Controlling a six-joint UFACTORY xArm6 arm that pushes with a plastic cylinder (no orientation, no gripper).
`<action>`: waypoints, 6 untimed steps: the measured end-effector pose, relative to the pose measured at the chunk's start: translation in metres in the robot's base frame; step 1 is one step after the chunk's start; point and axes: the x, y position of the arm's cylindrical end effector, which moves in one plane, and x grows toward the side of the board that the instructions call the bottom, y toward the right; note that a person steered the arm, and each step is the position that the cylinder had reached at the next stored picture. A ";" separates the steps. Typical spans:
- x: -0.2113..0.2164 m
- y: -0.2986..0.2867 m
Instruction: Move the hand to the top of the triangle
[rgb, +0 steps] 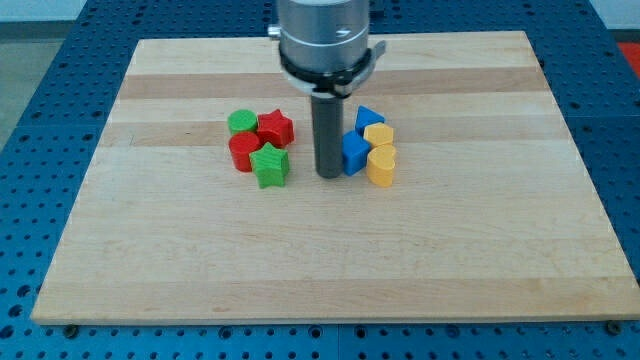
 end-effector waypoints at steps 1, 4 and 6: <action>-0.026 0.034; -0.171 0.132; -0.189 0.119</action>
